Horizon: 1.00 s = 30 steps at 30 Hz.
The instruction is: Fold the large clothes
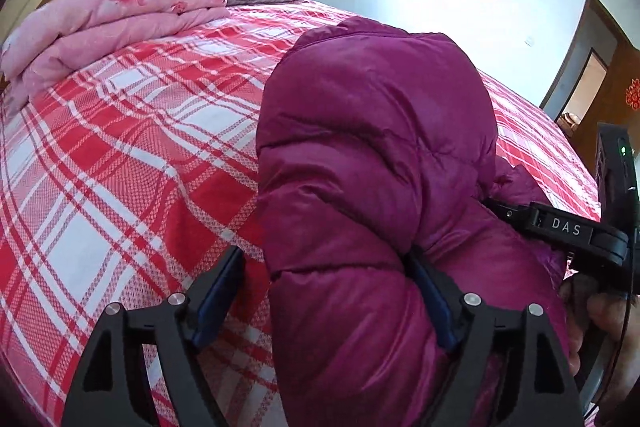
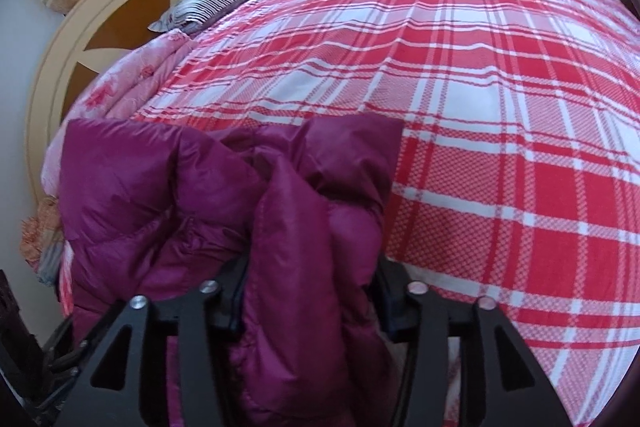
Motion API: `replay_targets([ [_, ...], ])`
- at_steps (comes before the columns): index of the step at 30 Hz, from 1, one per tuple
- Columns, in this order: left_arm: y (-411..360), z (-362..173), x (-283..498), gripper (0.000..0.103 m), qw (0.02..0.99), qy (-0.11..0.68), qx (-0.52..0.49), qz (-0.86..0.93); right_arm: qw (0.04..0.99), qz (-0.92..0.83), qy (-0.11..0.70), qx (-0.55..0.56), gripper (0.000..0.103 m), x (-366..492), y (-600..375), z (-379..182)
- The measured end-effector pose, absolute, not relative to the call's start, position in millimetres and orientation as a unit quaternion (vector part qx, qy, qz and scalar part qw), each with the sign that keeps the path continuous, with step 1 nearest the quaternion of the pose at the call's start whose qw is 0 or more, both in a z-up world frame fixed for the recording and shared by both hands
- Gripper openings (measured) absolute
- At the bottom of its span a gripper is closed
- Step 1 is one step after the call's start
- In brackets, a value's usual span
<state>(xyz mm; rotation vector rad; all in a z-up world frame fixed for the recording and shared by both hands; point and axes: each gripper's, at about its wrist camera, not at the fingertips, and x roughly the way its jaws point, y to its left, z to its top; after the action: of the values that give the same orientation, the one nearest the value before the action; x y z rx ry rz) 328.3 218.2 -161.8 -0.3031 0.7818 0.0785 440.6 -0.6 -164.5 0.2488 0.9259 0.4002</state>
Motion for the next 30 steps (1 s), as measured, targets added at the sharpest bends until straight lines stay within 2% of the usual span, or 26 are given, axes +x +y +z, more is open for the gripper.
replay_targets([
  [3, 220, -155, 325, 0.082, 0.91, 0.384, -0.148, 0.042, 0.866, 0.187, 0.447, 0.121, 0.061, 441, -3, -162],
  [5, 219, -145, 319, 0.082, 0.915, 0.375, -0.139, 0.049, 0.872, 0.173, 0.441, 0.122, 0.071, 436, -7, -157],
  [8, 218, -123, 303, 0.082, 0.928, 0.346, -0.127, 0.052, 0.881, 0.165, 0.422, 0.136, 0.077, 424, -19, -149],
  [15, 213, -69, 262, 0.082, 0.95, 0.292, -0.099, 0.04, 0.906, 0.134, 0.379, 0.135, 0.079, 376, -37, -115],
  [19, 209, -39, 247, 0.082, 0.96, 0.262, -0.088, 0.037, 0.926, 0.117, 0.336, 0.127, 0.089, 333, -41, -84],
  [21, 204, -26, 235, 0.082, 0.967, 0.242, -0.069, 0.033, 0.936, 0.114, 0.312, 0.115, 0.09, 315, -38, -68],
  [25, 203, -8, 221, 0.082, 0.974, 0.216, -0.062, 0.028, 0.958, 0.109, 0.25, 0.086, 0.099, 278, -30, -30],
  [30, 205, 3, 213, 0.082, 0.977, 0.203, -0.064, 0.02, 0.969, 0.108, 0.212, 0.063, 0.101, 253, -24, -5],
])
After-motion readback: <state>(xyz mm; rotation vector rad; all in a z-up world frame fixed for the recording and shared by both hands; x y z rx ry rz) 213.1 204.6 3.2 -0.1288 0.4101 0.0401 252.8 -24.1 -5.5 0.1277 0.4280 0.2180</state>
